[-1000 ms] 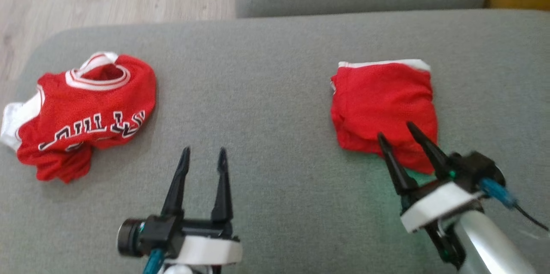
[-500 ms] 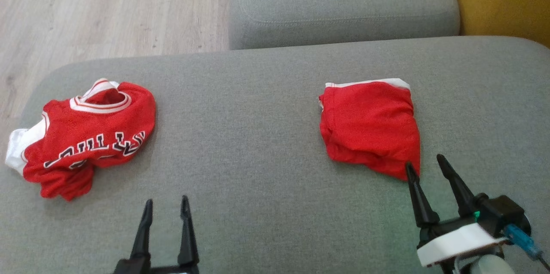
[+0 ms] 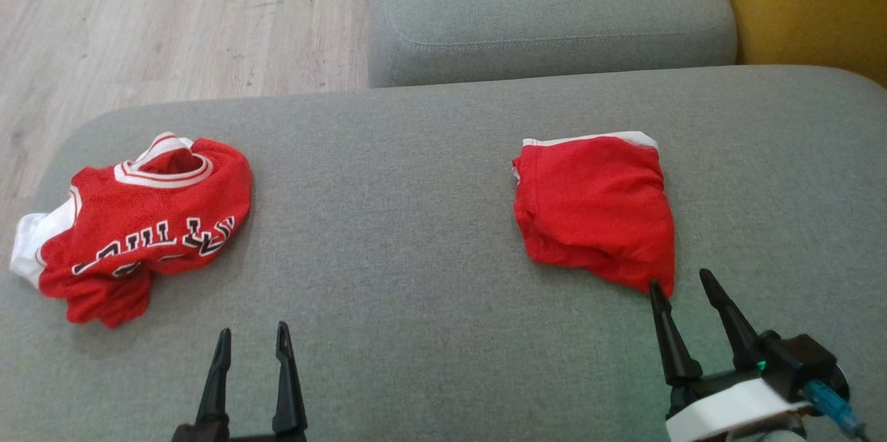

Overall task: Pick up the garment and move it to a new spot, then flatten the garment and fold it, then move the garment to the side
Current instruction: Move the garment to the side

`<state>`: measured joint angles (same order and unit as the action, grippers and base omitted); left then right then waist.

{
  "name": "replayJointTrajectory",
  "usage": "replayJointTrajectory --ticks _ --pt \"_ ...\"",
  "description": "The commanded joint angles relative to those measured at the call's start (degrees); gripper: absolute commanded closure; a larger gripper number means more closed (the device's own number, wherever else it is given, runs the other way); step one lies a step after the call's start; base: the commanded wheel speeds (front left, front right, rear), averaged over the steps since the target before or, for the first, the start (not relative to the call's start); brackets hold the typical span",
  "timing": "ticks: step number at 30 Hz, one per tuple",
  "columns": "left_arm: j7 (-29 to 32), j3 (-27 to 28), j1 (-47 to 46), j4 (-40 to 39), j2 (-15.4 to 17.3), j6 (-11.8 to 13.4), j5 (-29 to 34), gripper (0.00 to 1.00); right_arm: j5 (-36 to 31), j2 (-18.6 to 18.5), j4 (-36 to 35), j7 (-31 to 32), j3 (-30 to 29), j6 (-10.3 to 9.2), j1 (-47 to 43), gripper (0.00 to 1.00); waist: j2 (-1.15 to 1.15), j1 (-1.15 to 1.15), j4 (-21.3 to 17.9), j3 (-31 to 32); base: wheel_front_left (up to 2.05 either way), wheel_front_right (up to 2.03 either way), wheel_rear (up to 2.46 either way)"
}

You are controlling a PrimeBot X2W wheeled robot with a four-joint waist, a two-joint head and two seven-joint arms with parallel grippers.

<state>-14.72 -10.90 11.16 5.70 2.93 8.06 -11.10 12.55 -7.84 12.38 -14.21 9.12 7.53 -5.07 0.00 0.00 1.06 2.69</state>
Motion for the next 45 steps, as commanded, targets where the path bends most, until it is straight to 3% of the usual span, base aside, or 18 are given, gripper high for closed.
replayJointTrajectory --ticks 1,19,23,28,37,38,39,40,45 --pt "-0.28 2.03 -1.29 -1.82 -0.05 -0.12 0.53 0.0 -0.5 -0.16 -1.69 -0.78 1.02 -0.04 1.3 0.0 0.0 0.0 -0.06 -0.01 0.0 0.0 0.0" --pt "-0.28 0.5 -2.47 -2.3 -0.05 0.2 1.38 0.0 -0.27 -0.69 1.8 -0.79 -0.65 -0.04 3.91 0.0 0.0 0.0 0.49 -3.19 0.0 0.0 0.0" --pt "-0.28 -1.13 -3.89 -3.06 -0.05 0.76 1.74 0.0 1.35 -2.03 6.67 -0.79 -2.21 -0.04 8.85 0.0 0.0 0.0 0.88 -7.14 0.0 0.0 0.0" --pt "-0.28 -3.62 -6.58 -2.86 -0.05 1.5 1.25 0.0 9.09 -4.21 18.06 0.37 -2.59 -0.04 18.46 0.0 0.0 0.0 1.48 -11.43 0.0 0.0 0.0" --pt "-0.28 -7.71 -10.94 -2.09 -0.05 3.12 0.36 0.0 20.52 -9.62 30.48 9.6 4.86 -0.04 29.94 0.0 0.0 0.0 3.33 -15.49 0.0 0.0 0.0" --pt "-0.28 -8.03 -11.18 -1.99 -0.05 3.26 0.35 0.0 21.8 -9.71 31.2 11.25 6.55 -0.04 30.3 0.16 0.0 0.0 3.52 -15.6 0.0 0.0 0.0" --pt "-0.28 -8.29 -11.37 -1.91 -0.05 3.39 0.38 0.0 23.15 -9.92 31.65 12.62 8.08 -0.04 30.56 0.64 0.0 0.0 3.66 -15.7 0.0 0.0 0.0" --pt "-0.28 -8.47 -11.54 -1.87 -0.05 3.5 0.43 0.0 24.43 -10.26 31.69 13.32 9.37 -0.04 30.77 1.0 0.0 0.0 3.75 -15.79 0.0 0.0 0.0" --pt "-0.28 -8.84 -12.03 -2.12 -0.05 4.05 0.82 0.0 27.02 -16.75 30.66 11.81 14.88 -0.04 31.44 1.0 0.0 0.0 2.93 -16.96 0.0 0.0 0.0"
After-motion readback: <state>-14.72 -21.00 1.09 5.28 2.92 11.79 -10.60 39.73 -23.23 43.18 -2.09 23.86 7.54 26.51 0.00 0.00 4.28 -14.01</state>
